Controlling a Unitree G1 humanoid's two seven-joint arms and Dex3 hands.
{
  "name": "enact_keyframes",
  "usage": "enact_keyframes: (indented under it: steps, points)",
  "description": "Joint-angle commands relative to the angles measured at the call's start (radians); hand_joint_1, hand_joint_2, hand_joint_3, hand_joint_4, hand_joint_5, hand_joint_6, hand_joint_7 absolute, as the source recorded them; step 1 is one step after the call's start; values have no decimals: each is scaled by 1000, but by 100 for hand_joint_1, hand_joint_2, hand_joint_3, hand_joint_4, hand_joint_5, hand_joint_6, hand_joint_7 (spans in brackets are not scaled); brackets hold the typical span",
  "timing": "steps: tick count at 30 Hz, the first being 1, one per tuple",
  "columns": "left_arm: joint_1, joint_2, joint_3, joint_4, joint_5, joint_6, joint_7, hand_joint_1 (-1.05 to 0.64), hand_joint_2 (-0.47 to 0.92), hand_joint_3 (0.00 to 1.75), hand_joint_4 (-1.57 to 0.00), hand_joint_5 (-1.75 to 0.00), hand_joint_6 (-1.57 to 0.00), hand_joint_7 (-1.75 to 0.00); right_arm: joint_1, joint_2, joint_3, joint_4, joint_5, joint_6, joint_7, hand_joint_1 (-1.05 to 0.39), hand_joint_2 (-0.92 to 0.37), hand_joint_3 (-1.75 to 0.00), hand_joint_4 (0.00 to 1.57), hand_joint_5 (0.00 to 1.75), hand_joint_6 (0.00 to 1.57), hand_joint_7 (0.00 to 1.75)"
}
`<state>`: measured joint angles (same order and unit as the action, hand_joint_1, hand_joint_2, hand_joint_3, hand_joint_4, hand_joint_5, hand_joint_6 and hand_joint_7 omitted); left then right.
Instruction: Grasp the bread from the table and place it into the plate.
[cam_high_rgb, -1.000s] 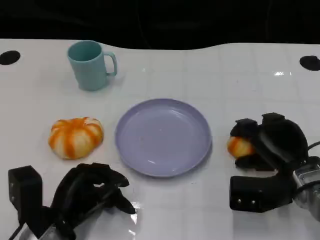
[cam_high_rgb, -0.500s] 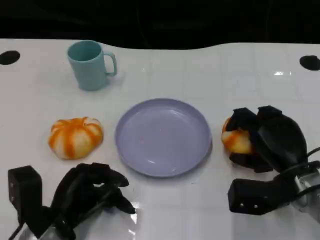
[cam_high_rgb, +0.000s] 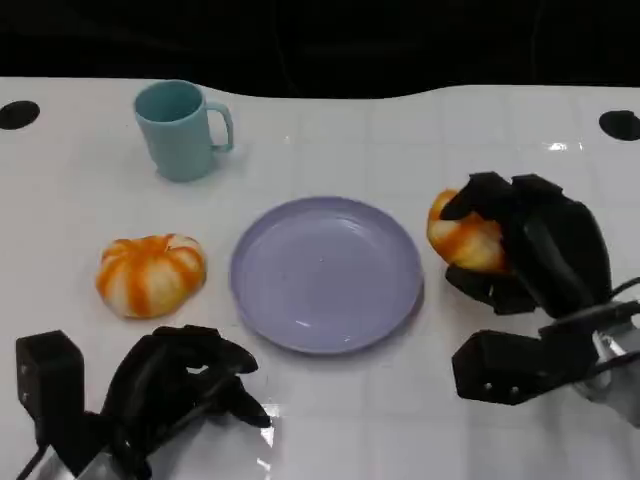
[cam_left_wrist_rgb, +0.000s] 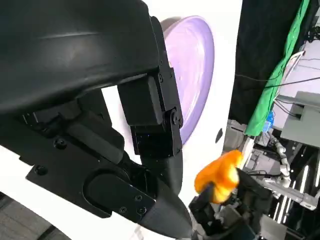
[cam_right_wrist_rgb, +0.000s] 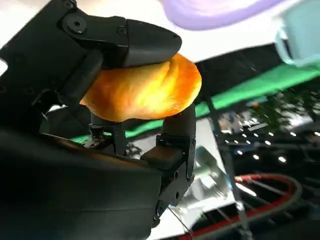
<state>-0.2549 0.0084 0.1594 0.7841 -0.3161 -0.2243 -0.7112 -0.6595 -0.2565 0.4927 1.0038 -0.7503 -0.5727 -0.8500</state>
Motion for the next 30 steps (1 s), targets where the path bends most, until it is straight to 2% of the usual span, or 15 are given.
enact_keyframes:
  steps: [1, 11, 17, 24, 27, 30]
  points:
    - [20, 8, -2, 9, 7, 6, 7, -105, 77, 0, -154, -52, -157, -21, -46, 22, -3, -42, -4, 14, 25, -24, -26, -147, 104, 175, 81, 164]
    - [21, 8, -5, 13, 3, 2, 0, -105, 77, 0, -154, -52, -157, -21, -108, 106, 17, -16, 2, 18, 155, -20, -24, -147, 103, 175, 85, 160]
    - [23, 13, -7, 11, 6, -1, 0, -105, 78, 0, -154, -52, -157, -21, -139, 152, 29, 29, 0, 27, 210, -20, -24, -146, 102, 175, 83, 161]
    - [25, 14, -8, 8, 6, -4, 1, -105, 78, 0, -155, -52, -157, -21, -179, 215, 50, 104, 3, 30, 235, -17, -29, -137, 100, 175, 77, 167]
    - [27, 13, -8, 7, 7, -8, 2, -105, 78, 1, -154, -52, -157, -20, -186, 228, 54, 119, 2, 38, 253, -18, -33, -129, 99, 175, 78, 161]
    - [29, 11, -9, 1, 5, 0, 6, -105, 78, 0, -154, -52, -157, -20, -188, 231, 56, 126, 4, 47, 286, -19, -42, -115, 96, 175, 80, 143]
